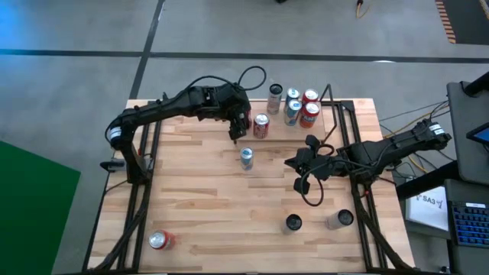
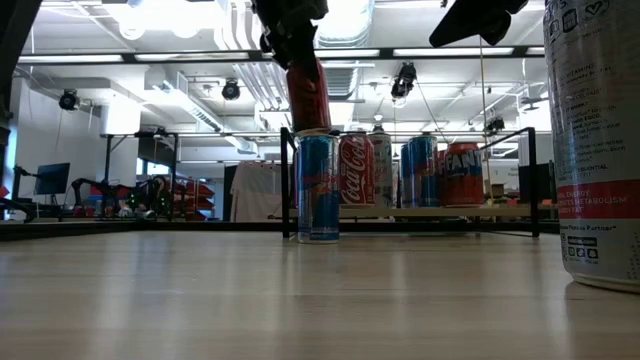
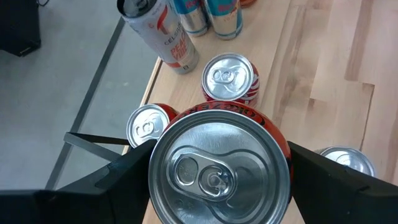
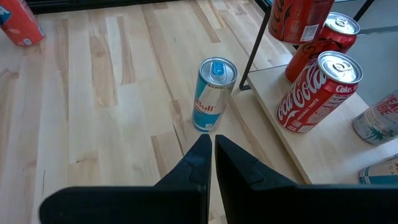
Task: Place canned beverage on shelf
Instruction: Put the red and black soda can on the shelf
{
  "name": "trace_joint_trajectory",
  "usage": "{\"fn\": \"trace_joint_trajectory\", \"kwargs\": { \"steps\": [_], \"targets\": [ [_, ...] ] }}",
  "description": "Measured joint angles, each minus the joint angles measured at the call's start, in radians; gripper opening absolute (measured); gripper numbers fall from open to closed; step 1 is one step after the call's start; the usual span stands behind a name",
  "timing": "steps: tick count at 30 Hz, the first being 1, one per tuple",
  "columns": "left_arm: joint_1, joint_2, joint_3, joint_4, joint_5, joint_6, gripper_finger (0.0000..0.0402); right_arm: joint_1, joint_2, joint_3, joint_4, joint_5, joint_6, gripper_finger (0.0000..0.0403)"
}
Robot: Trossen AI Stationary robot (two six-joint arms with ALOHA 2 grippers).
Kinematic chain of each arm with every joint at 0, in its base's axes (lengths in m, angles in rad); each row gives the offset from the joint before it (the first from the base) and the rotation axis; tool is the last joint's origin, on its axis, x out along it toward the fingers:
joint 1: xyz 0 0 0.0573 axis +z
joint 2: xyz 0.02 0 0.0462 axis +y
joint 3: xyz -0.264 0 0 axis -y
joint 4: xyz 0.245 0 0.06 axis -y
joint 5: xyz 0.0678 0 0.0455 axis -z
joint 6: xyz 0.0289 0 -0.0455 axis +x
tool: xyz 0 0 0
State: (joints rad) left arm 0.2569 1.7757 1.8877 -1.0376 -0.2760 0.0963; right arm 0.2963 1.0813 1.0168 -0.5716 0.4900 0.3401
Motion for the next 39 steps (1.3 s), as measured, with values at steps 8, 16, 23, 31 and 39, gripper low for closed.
{"fn": "trace_joint_trajectory", "kwargs": {
  "steps": [8, 16, 23, 31, 39],
  "targets": [
    [0.000, 0.036, -0.001, -0.001, 0.014, 0.007, 0.0298, 0.000, 0.000, 0.000, 0.000, 0.000, 0.000, 0.0012],
    [0.002, 0.065, -0.001, -0.001, 0.014, 0.023, 0.0298, 0.000, 0.000, -0.001, 0.000, 0.000, 0.000, 0.0012],
    [0.008, 0.080, -0.001, -0.006, 0.014, 0.026, 0.0298, 0.000, 0.000, -0.002, 0.000, 0.000, 0.000, 0.0012],
    [0.010, 0.086, -0.001, -0.006, 0.015, 0.036, 0.0298, 0.000, 0.000, -0.003, 0.000, 0.000, 0.000, 0.0012],
    [0.010, 0.086, -0.001, -0.005, 0.016, 0.056, 0.0298, 0.000, 0.000, -0.003, 0.000, 0.000, 0.000, 0.0012]
  ]
}}
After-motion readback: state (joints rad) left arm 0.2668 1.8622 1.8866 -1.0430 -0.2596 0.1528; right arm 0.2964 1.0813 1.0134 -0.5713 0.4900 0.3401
